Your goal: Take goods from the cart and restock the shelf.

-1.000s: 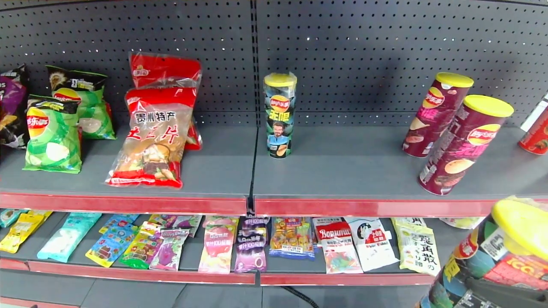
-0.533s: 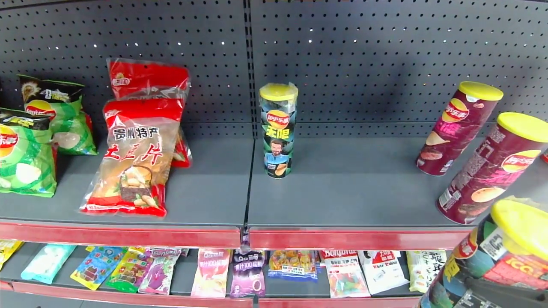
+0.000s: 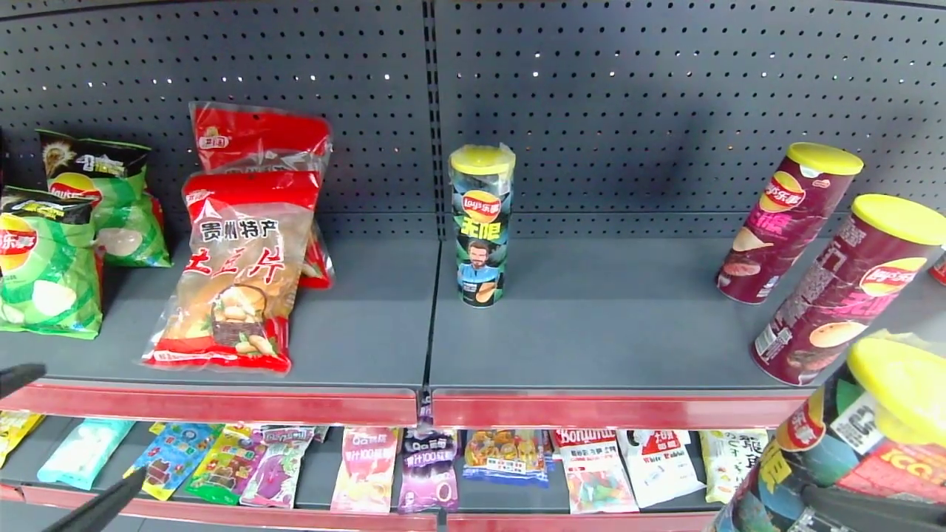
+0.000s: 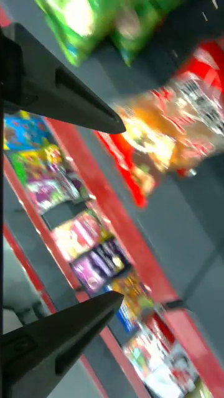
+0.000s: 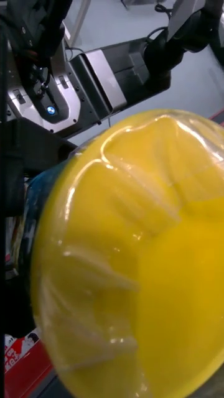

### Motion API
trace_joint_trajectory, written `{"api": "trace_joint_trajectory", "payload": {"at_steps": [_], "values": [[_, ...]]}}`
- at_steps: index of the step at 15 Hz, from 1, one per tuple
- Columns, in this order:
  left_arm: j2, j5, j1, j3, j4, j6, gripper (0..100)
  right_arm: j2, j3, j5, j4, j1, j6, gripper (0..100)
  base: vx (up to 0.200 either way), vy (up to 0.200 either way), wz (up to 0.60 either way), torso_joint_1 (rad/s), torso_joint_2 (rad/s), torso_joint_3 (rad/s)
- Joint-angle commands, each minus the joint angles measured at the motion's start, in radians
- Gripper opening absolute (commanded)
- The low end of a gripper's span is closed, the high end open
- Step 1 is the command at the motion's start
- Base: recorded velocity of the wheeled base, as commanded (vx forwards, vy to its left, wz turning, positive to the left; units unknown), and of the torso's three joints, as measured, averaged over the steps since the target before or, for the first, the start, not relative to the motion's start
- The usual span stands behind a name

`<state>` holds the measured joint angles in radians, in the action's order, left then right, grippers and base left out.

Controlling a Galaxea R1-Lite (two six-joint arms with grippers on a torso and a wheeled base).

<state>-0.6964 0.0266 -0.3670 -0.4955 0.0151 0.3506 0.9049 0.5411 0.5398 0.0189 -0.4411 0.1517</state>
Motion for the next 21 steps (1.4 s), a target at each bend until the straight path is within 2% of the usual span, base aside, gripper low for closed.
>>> {"api": "trace_joint_trajectory", "payload": {"at_steps": [1,2,3,4,5,7,8,10,11,13,18,21], "values": [[-0.321,0.104,-0.001,-0.117,-0.144,-0.078,100,0.019,0.008,0.000,0.001,-0.002,0.000,0,0.000,0.000,0.00,0.000,0.00,0.000],[-0.390,0.124,-0.003,-0.172,-0.149,-0.111,100,0.025,0.010,0.000,0.001,-0.002,0.002,0,0.000,0.000,0.00,0.000,0.00,0.000],[-0.537,0.243,0.000,-0.298,-0.150,-0.144,100,0.025,0.011,-0.001,0.001,-0.002,0.000,0,0.000,0.000,0.00,0.000,0.00,0.000],[-0.608,0.306,0.005,-0.374,-0.149,-0.145,100,0.023,0.011,-0.004,0.001,0.001,0.000,0,0.000,0.000,0.00,0.000,0.00,0.000],[-0.684,0.340,0.005,-0.443,-0.150,-0.144,100,0.020,0.011,-0.006,0.001,0.002,-0.001,0,0.000,0.000,0.00,0.000,0.00,0.000],[-0.792,0.418,0.005,-0.537,-0.150,-0.139,100,0.017,0.020,-0.009,0.001,0.007,-0.003,0,0.000,0.000,0.00,0.000,0.00,0.000],[-0.836,0.446,0.005,-0.569,-0.153,-0.125,100,0.015,0.023,-0.009,0.001,0.007,-0.003,0,0.000,0.000,0.00,0.000,0.00,0.000],[-0.917,0.478,0.005,-0.612,-0.181,-0.096,100,0.015,0.028,-0.023,0.001,0.008,-0.003,0,0.000,0.000,0.00,0.000,0.00,0.000],[-0.948,0.507,0.005,-0.632,-0.196,-0.093,100,0.015,0.030,-0.024,-0.001,0.010,-0.003,0,0.000,0.000,0.00,0.000,0.00,0.000],[-1.009,0.539,0.002,-0.707,-0.202,-0.091,100,0.014,0.034,-0.024,-0.001,0.021,-0.003,0,0.000,0.000,0.00,0.000,0.00,0.000],[-1.160,0.570,0.000,-0.876,-0.202,-0.091,100,0.012,0.033,-0.026,-0.001,0.022,-0.003,0,0.000,0.000,0.00,0.000,0.00,0.000],[-1.206,0.589,0.002,-0.926,-0.202,-0.087,100,0.012,0.033,-0.031,-0.001,0.022,-0.003,0,0.000,0.000,0.00,0.000,0.00,0.000]]}}
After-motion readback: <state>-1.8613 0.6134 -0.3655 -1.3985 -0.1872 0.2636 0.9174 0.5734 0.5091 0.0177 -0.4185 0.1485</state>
